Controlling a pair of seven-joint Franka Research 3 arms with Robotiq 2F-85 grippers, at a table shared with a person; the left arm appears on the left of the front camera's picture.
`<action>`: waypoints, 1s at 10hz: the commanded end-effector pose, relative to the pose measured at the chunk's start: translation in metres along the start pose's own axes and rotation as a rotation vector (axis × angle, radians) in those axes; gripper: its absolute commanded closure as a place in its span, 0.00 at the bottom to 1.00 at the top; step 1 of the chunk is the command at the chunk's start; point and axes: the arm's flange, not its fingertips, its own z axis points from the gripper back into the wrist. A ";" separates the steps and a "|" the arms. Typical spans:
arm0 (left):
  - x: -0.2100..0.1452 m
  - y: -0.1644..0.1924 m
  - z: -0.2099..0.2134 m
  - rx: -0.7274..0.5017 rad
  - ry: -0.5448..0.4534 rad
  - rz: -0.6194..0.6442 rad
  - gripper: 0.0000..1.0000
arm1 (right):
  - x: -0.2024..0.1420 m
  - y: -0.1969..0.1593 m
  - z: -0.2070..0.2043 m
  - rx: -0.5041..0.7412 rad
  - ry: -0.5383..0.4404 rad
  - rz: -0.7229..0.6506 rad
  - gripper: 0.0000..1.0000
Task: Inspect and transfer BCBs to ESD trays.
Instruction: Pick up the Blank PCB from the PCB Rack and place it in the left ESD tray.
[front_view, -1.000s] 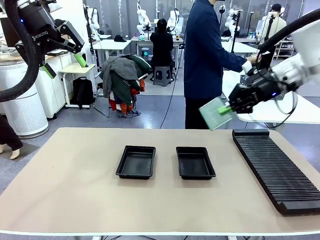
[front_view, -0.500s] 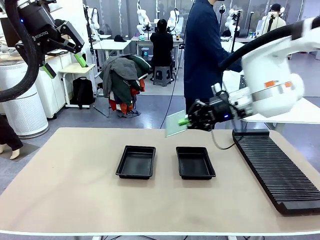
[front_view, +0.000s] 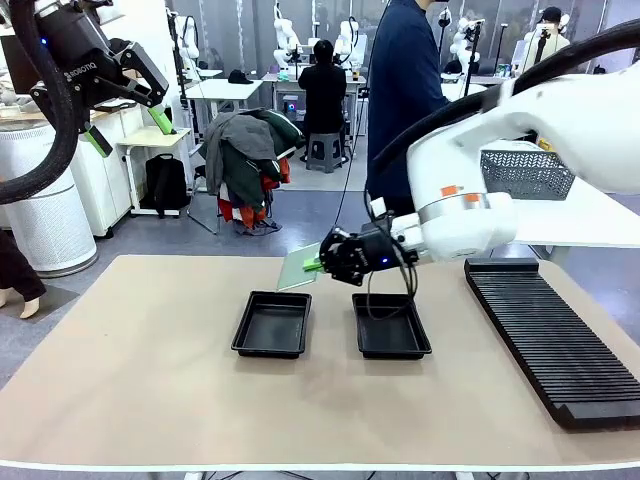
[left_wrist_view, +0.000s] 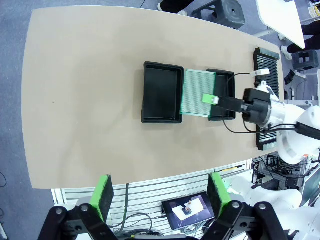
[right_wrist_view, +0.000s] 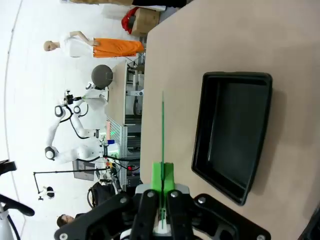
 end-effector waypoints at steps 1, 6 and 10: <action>0.000 0.002 -0.001 -0.002 -0.003 -0.006 0.00 | 0.004 -0.004 -0.035 -0.035 -0.033 0.006 0.98; 0.000 0.002 -0.001 -0.002 -0.003 -0.006 0.00 | 0.006 -0.021 -0.089 -0.124 0.005 -0.045 0.98; 0.000 0.002 -0.001 -0.002 -0.003 -0.006 0.00 | 0.006 -0.026 -0.103 -0.201 0.027 -0.051 0.98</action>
